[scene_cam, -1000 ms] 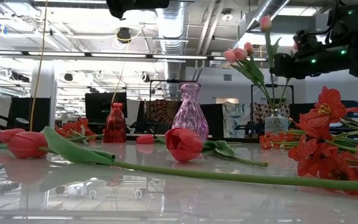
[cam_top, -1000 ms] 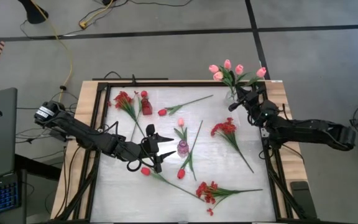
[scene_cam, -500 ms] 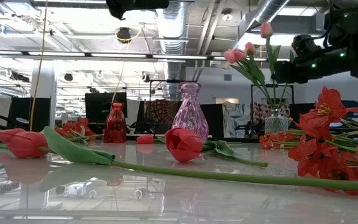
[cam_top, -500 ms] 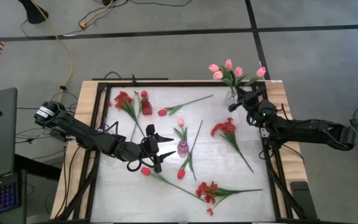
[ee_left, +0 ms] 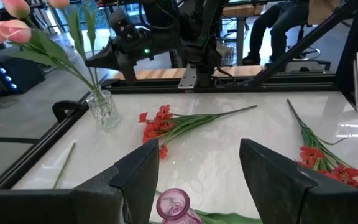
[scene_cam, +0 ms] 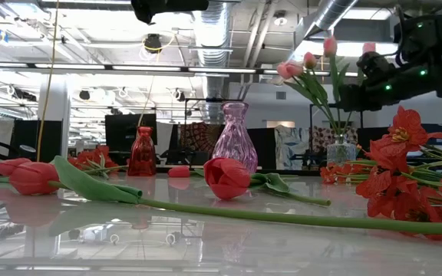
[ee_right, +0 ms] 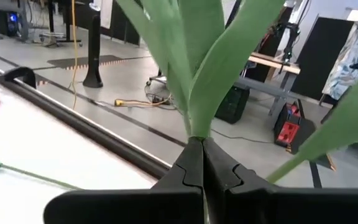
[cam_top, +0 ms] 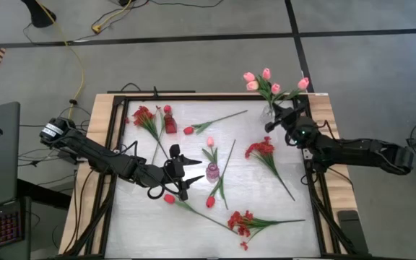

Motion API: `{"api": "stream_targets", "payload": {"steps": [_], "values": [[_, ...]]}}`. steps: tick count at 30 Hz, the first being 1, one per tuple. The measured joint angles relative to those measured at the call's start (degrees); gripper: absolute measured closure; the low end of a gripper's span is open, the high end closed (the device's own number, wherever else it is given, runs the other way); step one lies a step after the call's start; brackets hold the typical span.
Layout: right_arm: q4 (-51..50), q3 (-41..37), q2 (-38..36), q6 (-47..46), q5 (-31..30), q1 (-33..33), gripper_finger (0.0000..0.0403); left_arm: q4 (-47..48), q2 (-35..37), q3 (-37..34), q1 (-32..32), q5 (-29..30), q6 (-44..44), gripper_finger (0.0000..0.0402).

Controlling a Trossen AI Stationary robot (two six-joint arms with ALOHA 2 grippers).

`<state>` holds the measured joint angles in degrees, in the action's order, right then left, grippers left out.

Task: Sort flowers into vase by color
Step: Put the pink flower into the transparent vase

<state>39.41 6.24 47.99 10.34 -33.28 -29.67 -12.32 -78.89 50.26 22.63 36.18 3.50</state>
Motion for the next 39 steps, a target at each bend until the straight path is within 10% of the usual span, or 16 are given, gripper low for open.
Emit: {"api": "stream_targets", "payload": {"steps": [19,31,39], "values": [[-3.01,0.00,0.02,-4.32,0.44,0.02,0.0321,0.00,0.00,0.00,0.01,-0.13,0.14,0.0190],[-3.35,0.01,-0.04,-4.49,0.47,3.56,0.0203,0.00,0.00,0.00,0.00,-2.80,0.01,0.0190],[-28.64,7.80,-0.02,-5.99,0.61,9.38,0.0154,-0.01,0.00,0.00,0.00,-2.89,-0.04,0.0190]]}}
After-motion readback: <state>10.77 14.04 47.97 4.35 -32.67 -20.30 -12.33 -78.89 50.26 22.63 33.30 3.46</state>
